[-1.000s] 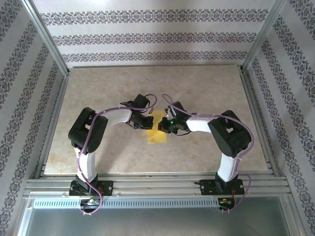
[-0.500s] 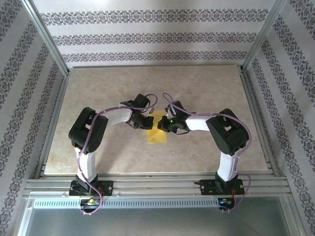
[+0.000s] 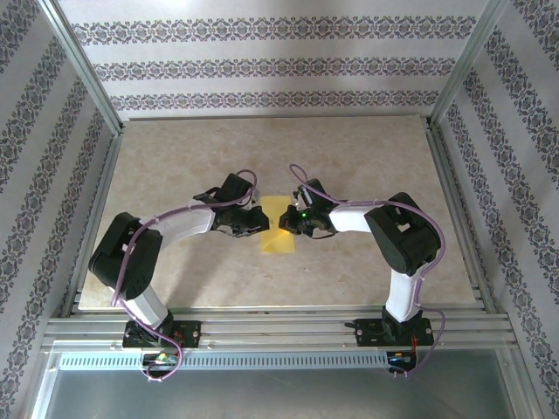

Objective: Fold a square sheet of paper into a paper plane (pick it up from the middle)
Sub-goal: Fold the triangle a second time at the center of the table.

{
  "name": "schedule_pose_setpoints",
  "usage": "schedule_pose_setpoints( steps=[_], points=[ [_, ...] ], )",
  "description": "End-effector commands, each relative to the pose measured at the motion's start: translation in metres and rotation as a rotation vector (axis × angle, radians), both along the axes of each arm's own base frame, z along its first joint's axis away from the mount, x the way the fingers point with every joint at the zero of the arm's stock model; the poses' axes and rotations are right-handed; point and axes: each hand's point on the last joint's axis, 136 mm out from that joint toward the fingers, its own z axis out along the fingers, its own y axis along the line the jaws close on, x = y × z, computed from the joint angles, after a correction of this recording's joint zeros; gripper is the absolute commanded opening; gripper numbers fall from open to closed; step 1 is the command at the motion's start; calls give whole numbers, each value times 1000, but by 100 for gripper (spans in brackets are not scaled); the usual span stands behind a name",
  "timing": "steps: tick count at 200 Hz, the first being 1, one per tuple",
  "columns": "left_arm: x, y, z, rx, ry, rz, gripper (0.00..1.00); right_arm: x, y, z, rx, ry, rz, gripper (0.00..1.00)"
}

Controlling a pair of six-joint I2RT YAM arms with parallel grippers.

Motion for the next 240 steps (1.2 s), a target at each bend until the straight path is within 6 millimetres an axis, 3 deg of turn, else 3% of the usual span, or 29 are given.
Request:
schedule_pose_setpoints(
  steps=[1,54,107,240],
  points=[
    [-7,-17,-4,-58,61,39,12,-22,-23,-44,-113,130,-28,0],
    [-14,-27,-30,-11,117,4,6,-24,-24,-47,-123,142,-28,0],
    [-25,-12,-53,78,157,-1,5,-25,-25,-49,-129,151,-27,0],
    [-80,25,-61,169,236,-68,5,-26,-28,-52,-142,163,-23,0]
  ],
)
